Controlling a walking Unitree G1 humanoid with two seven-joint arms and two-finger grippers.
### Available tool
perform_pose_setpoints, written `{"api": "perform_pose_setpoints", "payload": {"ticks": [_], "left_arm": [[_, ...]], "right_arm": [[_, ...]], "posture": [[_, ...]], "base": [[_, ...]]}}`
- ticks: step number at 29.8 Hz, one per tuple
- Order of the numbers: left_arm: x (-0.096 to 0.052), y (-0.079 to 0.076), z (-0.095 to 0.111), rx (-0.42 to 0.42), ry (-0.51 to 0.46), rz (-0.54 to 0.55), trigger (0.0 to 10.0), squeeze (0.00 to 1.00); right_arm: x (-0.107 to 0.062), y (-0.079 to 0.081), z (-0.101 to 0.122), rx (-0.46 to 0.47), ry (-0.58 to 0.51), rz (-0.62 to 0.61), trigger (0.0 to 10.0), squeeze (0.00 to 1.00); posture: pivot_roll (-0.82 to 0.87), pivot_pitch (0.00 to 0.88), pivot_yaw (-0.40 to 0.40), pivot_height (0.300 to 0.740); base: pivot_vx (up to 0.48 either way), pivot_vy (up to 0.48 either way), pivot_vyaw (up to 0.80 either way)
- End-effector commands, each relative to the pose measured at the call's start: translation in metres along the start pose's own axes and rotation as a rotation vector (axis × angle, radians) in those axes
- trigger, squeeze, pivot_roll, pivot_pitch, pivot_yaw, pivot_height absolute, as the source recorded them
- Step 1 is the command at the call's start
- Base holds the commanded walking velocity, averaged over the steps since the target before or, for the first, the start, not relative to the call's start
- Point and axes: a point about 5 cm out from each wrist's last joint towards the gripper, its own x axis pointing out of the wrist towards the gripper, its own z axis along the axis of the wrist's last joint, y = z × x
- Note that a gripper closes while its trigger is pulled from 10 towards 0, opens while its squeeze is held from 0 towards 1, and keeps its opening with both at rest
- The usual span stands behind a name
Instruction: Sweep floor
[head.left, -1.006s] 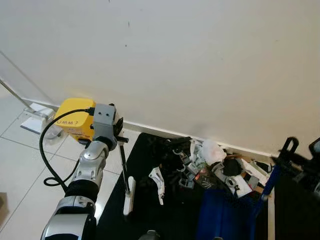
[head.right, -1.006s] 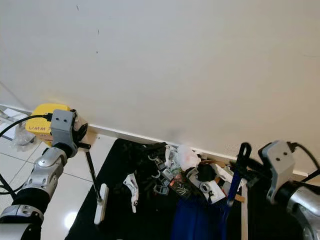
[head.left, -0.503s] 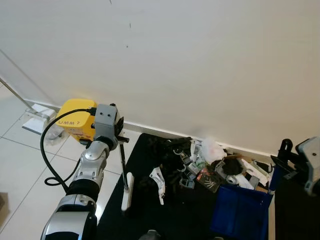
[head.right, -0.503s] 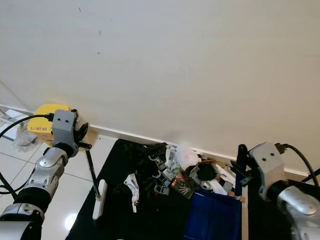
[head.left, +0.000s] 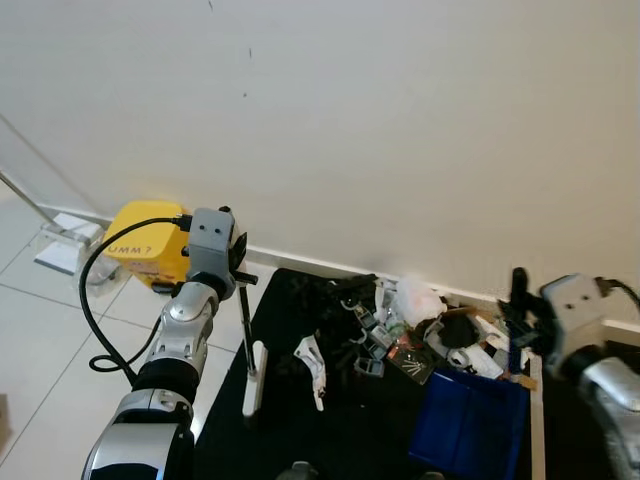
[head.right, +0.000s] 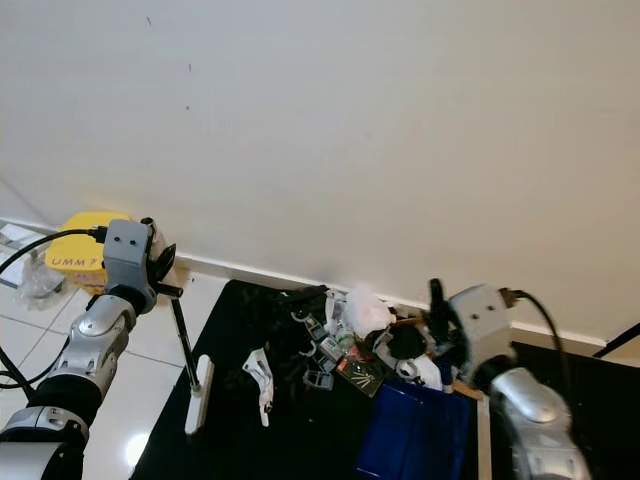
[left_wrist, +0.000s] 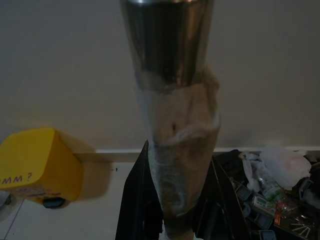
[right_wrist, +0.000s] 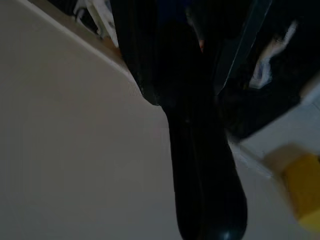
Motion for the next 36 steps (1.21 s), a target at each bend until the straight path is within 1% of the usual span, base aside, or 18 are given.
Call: {"api": "perform_pose_setpoints", "payload": {"ticks": [1,3,6,9,10,13,14,16,17,18,21,23,25,26,29,30,34,36], "left_arm": [[-0.003,0.0,-0.005,0.006,0.006,0.006,10.0,0.29],[-0.003,-0.001,-0.007,0.005,0.008,0.002,10.0,0.3],[-0.004,-0.002,-0.007,0.005,0.01,0.0,10.0,0.3],[-0.006,-0.009,-0.018,0.005,0.048,-0.042,10.0,0.3],[-0.006,-0.009,-0.018,0.005,0.048,-0.042,10.0,0.3],[-0.009,-0.016,-0.026,0.005,0.079,-0.085,10.0,0.3],[-0.01,-0.018,-0.028,-0.001,0.085,-0.096,10.0,0.28],[-0.011,-0.018,-0.029,-0.005,0.087,-0.103,10.0,0.28],[-0.011,-0.018,-0.03,-0.005,0.088,-0.105,10.0,0.22],[-0.011,-0.018,-0.03,0.004,0.087,-0.103,10.0,0.11],[-0.01,-0.016,-0.027,0.01,0.075,-0.096,10.0,0.09],[-0.005,-0.009,-0.016,0.039,0.026,-0.066,10.0,0.03],[-0.004,-0.007,-0.013,0.054,0.012,-0.054,10.0,0.03],[-0.002,-0.004,-0.009,0.07,-0.004,-0.045,10.0,0.0],[0.001,0.005,0.003,0.096,-0.042,-0.038,10.0,0.0],[0.002,0.013,0.009,0.095,-0.055,-0.022,10.0,0.0],[0.004,0.023,0.018,0.097,-0.075,0.001,10.0,0.0],[0.005,0.027,0.018,0.098,-0.061,0.01,10.0,0.0]], "right_arm": [[0.001,0.006,-0.013,0.187,-0.008,-0.054,10.0,0.0],[0.004,0.006,-0.012,0.23,-0.039,-0.068,10.0,0.0],[0.004,0.007,-0.012,0.23,-0.046,-0.063,10.0,0.0],[0.008,0.022,-0.014,0.176,-0.033,0.031,10.0,0.0],[0.008,0.022,-0.014,0.176,-0.033,0.031,10.0,0.0],[0.009,0.038,-0.016,0.133,-0.022,0.131,10.0,0.0],[0.009,0.042,-0.017,0.117,-0.017,0.161,10.0,0.0],[0.009,0.045,-0.018,0.108,-0.016,0.179,10.0,0.0],[0.009,0.048,-0.019,0.101,-0.015,0.201,10.0,0.0],[0.009,0.053,-0.018,0.08,-0.017,0.239,10.0,0.0],[0.009,0.06,-0.017,0.055,-0.026,0.288,10.0,0.0],[0.012,0.067,-0.012,0.034,-0.048,0.348,10.0,0.0],[0.013,0.069,-0.011,0.028,-0.052,0.361,10.0,0.0],[0.015,0.07,-0.009,0.018,-0.06,0.375,10.0,0.0],[0.019,0.07,0.0,0.003,-0.091,0.404,10.0,0.0],[0.021,0.069,0.007,-0.002,-0.114,0.409,10.0,0.0],[0.023,0.065,0.015,-0.016,-0.141,0.417,10.0,0.0],[0.023,0.065,0.015,-0.015,-0.144,0.424,10.0,0.0]], "posture": [[-0.01,0.228,0.089,0.74],[-0.01,0.228,0.089,0.74],[-0.01,0.228,0.089,0.74],[-0.02,0.229,0.093,0.74],[-0.02,0.229,0.093,0.74],[-0.02,0.23,0.093,0.74],[-0.02,0.23,0.094,0.74],[-0.03,0.232,0.095,0.74],[-0.03,0.232,0.095,0.74],[-0.03,0.235,0.095,0.74],[-0.03,0.235,0.095,0.74],[-0.03,0.242,0.095,0.74],[-0.03,0.25,0.098,0.74],[-0.03,0.255,0.099,0.74],[-0.03,0.255,0.099,0.74],[-0.03,0.255,0.099,0.74],[-0.04,0.262,0.098,0.74],[-0.04,0.262,0.098,0.74]], "base": [[0.0,0.0,0.0],[0.0,0.0,0.0],[0.0,0.0,0.0],[0.0,0.0,0.0],[0.0,0.0,0.0],[0.0,0.0,0.0],[0.0,0.0,0.0],[0.0,0.0,0.0],[0.0,0.0,0.0],[0.0,0.0,0.0],[0.0,0.0,0.0],[0.0,0.0,0.0],[0.0,0.0,0.0],[0.0,0.0,0.0],[0.0,0.0,0.0],[0.0,0.0,0.0],[0.0,0.0,0.0],[0.0,0.0,0.0]]}}
